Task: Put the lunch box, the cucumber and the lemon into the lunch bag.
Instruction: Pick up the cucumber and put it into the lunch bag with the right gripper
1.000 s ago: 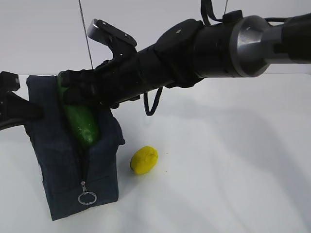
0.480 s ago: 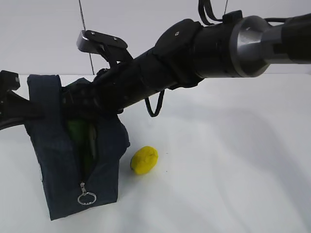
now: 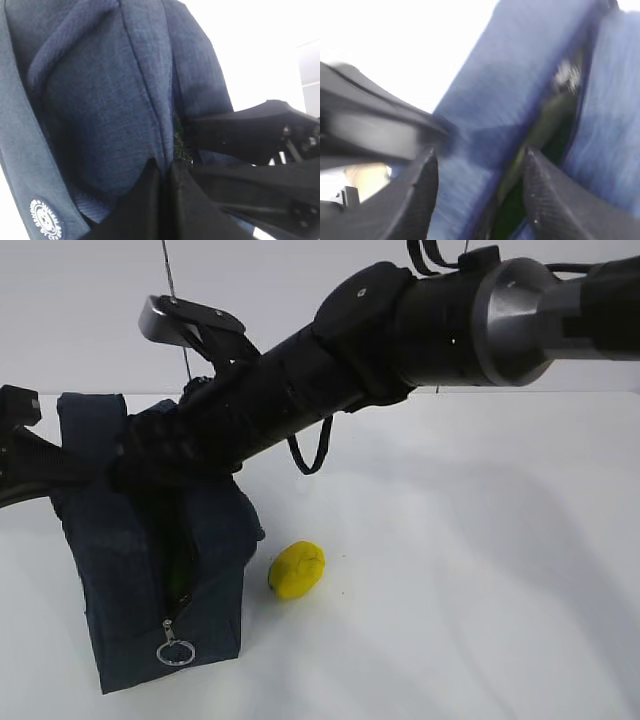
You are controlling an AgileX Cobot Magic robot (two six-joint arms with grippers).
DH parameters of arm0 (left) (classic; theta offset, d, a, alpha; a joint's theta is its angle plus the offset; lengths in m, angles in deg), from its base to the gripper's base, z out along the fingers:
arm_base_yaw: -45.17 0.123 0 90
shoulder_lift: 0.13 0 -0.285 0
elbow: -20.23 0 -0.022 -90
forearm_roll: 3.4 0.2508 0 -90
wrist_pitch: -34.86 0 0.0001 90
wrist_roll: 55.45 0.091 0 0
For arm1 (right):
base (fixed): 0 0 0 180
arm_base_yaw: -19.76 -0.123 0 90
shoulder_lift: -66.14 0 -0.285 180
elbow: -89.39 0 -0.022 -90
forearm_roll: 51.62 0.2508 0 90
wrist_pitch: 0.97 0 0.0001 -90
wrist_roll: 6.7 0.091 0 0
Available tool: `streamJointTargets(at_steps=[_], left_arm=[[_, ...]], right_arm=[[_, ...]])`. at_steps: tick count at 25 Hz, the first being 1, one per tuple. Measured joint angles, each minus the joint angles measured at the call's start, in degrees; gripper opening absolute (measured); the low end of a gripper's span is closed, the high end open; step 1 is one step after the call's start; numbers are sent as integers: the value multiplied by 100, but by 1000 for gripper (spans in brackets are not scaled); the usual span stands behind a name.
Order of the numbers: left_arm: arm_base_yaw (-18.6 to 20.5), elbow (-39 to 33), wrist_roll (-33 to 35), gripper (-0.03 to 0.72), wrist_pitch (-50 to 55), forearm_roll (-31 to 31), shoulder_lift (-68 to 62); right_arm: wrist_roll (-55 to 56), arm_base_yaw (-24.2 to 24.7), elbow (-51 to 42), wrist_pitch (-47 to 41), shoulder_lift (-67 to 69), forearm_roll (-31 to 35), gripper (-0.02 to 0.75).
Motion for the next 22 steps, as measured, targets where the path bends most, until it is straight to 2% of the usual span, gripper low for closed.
streamJointTargets(at_steps=[6, 13, 18, 22], left_arm=[[0, 0, 0, -3, 0, 0, 0], [0, 0, 10, -3, 0, 0, 0], [0, 0, 10, -3, 8, 0, 0], [0, 0, 10, -3, 8, 0, 0]], right_arm=[[0, 0, 493, -282, 0, -160, 420], [83, 106, 918, -571, -74, -1107, 420], [348, 298, 943, -898, -217, -2108, 421], [684, 466, 1092, -1518, -230, -3155, 421]])
